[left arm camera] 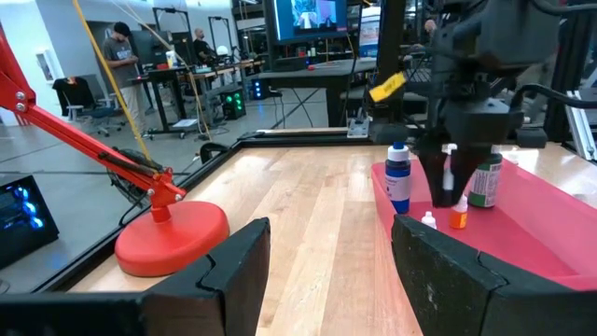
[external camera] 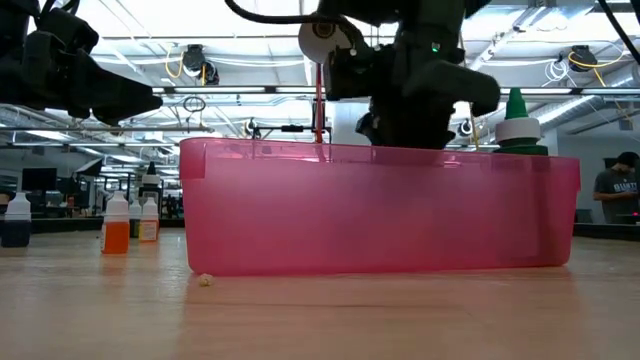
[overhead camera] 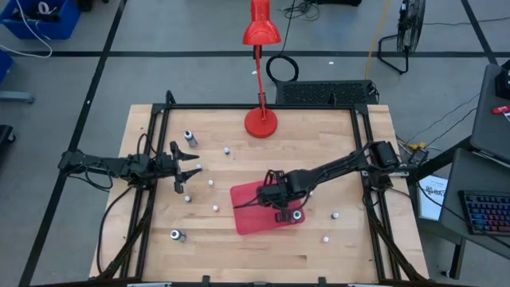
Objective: Pick & Place food coloring
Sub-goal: Put the small purple food coloring bottle into the pink bin
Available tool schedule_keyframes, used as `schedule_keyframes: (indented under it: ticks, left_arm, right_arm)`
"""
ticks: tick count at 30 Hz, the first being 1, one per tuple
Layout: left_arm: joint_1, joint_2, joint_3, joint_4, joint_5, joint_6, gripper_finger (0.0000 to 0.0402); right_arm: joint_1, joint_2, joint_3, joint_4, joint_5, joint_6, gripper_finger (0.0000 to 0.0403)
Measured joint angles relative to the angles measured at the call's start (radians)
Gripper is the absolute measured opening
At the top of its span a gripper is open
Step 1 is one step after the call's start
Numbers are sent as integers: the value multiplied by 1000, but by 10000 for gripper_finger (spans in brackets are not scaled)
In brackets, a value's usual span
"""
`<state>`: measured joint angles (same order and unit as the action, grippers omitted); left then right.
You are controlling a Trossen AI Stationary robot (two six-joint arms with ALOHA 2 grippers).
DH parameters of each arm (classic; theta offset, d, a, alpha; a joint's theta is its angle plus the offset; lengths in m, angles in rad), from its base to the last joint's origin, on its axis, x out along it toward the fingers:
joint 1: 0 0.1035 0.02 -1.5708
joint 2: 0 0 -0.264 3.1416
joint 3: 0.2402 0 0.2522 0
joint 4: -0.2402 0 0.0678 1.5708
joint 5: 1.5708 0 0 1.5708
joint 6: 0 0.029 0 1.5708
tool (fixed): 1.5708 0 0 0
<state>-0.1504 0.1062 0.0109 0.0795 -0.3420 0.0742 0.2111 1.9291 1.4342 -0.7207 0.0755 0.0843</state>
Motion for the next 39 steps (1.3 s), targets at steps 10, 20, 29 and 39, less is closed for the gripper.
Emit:
schedule_keyframes:
  ticks: [10,20,29,39]
  left_arm:
    - [0,0,0,0,0,0,225]
    - [0,0,0,0,0,0,225]
    - [0,0,0,0,0,0,225]
    - [0,0,0,0,0,0,225]
  right_arm:
    - [0,0,-64,69,-3,0,49]
    - [0,0,-68,82,-3,5,69]
    - [-3,0,-68,84,-37,-10,52]
    - [-3,0,-96,119,-51,-17,74]
